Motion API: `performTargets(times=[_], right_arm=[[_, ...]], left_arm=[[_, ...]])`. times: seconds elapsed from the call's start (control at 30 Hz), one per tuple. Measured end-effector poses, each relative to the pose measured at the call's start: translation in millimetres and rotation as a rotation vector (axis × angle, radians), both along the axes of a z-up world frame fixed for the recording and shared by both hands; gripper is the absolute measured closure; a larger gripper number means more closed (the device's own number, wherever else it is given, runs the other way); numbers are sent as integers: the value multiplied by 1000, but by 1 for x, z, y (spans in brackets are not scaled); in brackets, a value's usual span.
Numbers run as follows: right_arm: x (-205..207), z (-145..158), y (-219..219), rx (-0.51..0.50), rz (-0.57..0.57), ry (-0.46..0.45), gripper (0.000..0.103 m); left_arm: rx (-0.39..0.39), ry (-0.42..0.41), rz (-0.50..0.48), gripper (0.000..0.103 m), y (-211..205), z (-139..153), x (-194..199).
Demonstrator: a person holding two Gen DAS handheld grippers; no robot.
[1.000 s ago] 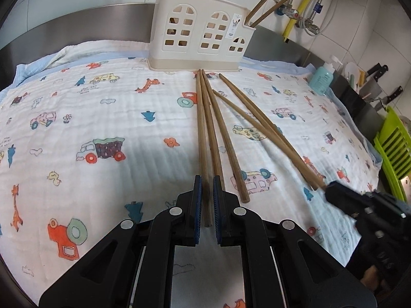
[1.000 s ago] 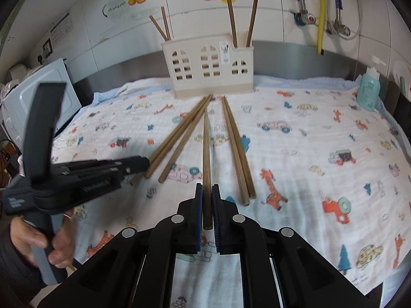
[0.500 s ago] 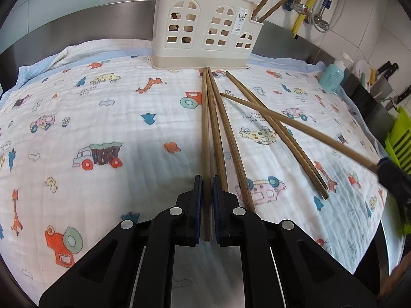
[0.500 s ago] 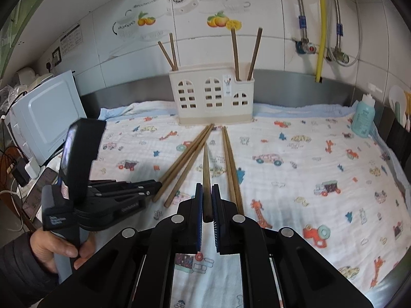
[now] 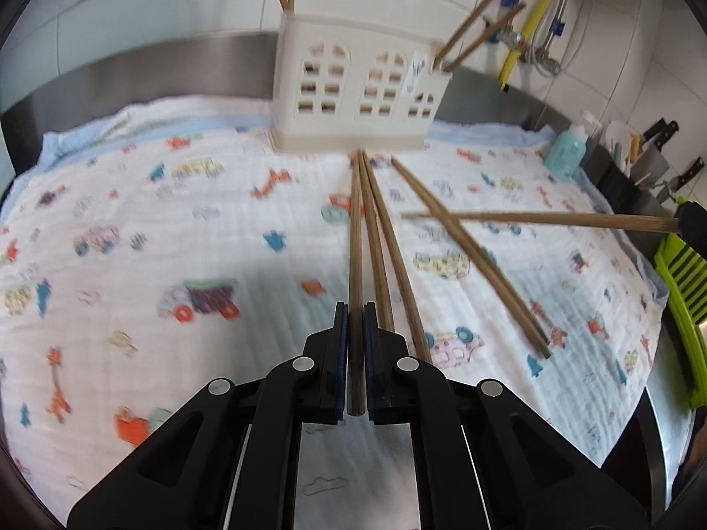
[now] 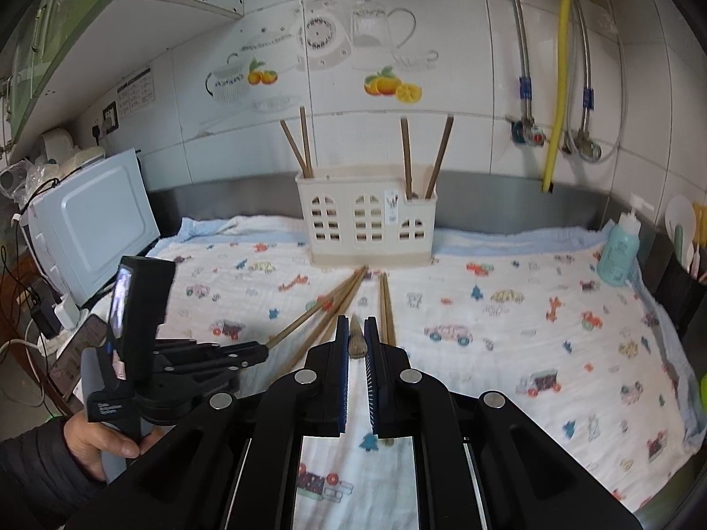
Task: Organize utensils
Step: 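Lift the left tool's chopstick into the white holder while the right tool inserts its chopstick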
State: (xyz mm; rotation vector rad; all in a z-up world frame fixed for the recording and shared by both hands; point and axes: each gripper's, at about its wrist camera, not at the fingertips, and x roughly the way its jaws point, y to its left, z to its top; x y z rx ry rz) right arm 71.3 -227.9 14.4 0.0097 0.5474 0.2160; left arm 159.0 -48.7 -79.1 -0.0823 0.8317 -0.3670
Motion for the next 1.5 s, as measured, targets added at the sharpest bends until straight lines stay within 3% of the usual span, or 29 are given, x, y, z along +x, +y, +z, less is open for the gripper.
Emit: performTargets(times=[0.4,0.73,1.23,1.5], right_arm=[[12,42,4,-17,67,-51,96],[34,76,8,-46,114,-76,96],[123,169,2,-76,93,-174,96],[178,185,-3,-127,29,-155,96]], left_arm=[[-34,-169,-2,98,16,58,3],[-45,-210,-30,98,19,89,11],[6,-257,-55,98,13,129,46],[7,-289,-62,98,14,157,62]])
